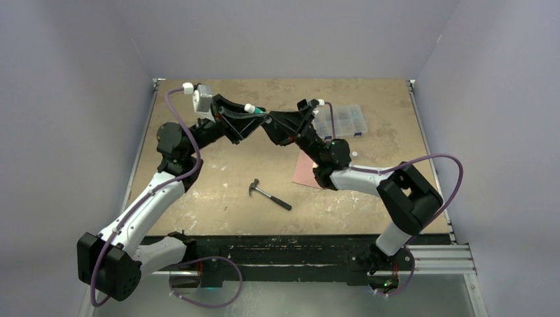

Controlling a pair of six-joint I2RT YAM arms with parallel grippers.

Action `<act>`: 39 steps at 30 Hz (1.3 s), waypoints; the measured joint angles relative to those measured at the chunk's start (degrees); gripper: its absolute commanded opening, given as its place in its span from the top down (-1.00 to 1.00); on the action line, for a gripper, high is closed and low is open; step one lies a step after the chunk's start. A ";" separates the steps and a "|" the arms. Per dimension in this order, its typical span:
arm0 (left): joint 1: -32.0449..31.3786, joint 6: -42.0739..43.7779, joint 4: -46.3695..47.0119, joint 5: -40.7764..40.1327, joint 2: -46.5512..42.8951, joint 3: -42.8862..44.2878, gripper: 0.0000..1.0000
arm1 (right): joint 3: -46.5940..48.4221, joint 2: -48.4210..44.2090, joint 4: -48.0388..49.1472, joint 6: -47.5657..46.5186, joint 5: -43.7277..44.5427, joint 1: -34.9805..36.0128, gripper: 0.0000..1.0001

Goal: Place the letter into the envelope and seal it

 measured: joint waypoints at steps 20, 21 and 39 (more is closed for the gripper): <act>0.11 -3.74 2.62 -1.64 0.94 -1.09 -0.31 | -0.66 -0.85 -0.02 0.15 1.38 0.17 0.94; 0.13 -3.67 1.11 -2.03 0.85 -0.96 -0.37 | -1.31 -1.29 0.00 0.00 1.46 0.24 0.95; 2.23 -0.72 -37.00 3.58 0.61 13.66 -0.56 | -7.19 -16.09 -16.55 -21.66 -1.42 -1.03 1.00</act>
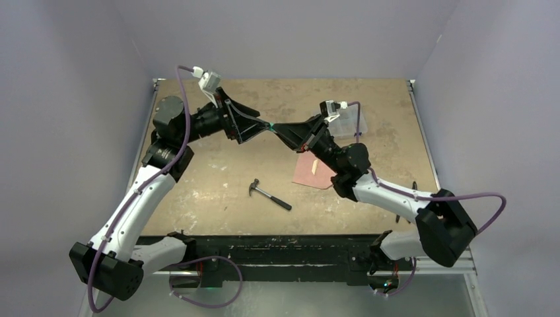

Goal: Place the letter into the envelope and seal it

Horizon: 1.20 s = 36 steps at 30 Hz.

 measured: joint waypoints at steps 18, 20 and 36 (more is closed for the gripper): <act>3.80 -13.05 3.82 3.43 1.68 -1.64 -0.54 | 1.70 -4.76 -17.03 -25.00 -1.31 -1.70 1.00; 4.39 -14.91 3.56 4.68 2.12 -2.84 -0.54 | 2.58 -4.76 -19.06 -29.57 -3.02 -2.36 1.00; 7.89 -36.98 14.86 13.55 2.89 -11.32 0.25 | 3.76 -4.15 -17.11 -47.63 -14.23 -3.82 1.00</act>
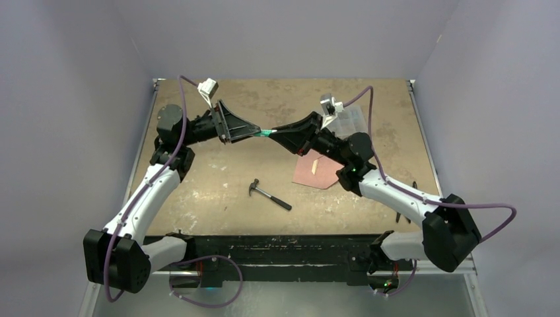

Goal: Place the letter into the envelope and seal it

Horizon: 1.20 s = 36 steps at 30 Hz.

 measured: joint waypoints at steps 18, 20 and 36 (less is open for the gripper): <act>0.48 -4.74 4.07 1.92 0.02 -1.40 1.00 | -3.72 4.35 16.74 3.78 -2.86 -1.81 0.30; 0.50 -4.85 4.35 1.81 0.07 -1.66 1.00 | -3.72 4.42 16.57 3.32 -2.95 -1.86 0.00; 0.48 -20.24 23.04 -2.03 1.97 -8.83 1.00 | 0.55 16.61 29.03 -3.89 -5.77 -1.79 -0.23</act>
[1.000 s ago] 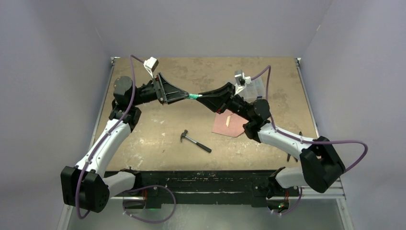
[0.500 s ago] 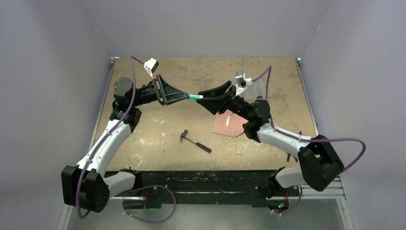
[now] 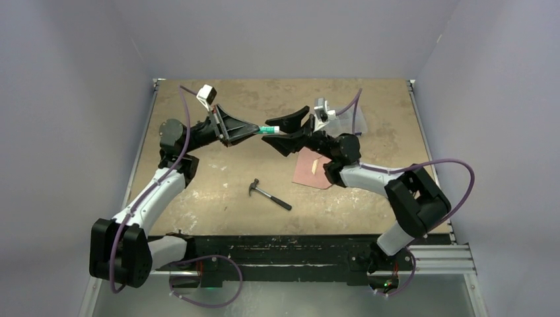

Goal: Place the letter into the envelope and seal it

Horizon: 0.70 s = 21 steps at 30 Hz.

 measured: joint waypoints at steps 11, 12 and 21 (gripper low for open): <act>-0.11 -6.99 10.36 -3.13 0.57 -2.29 1.00 | 4.17 1.36 3.17 0.02 -4.22 0.87 -0.17; -0.15 -7.54 11.43 -3.32 0.74 -2.40 1.00 | 4.52 1.36 3.17 -0.02 -4.42 1.20 -0.14; -0.66 -9.44 14.05 -4.15 1.46 -2.93 1.00 | 6.88 0.81 1.81 -1.36 -5.62 2.62 0.04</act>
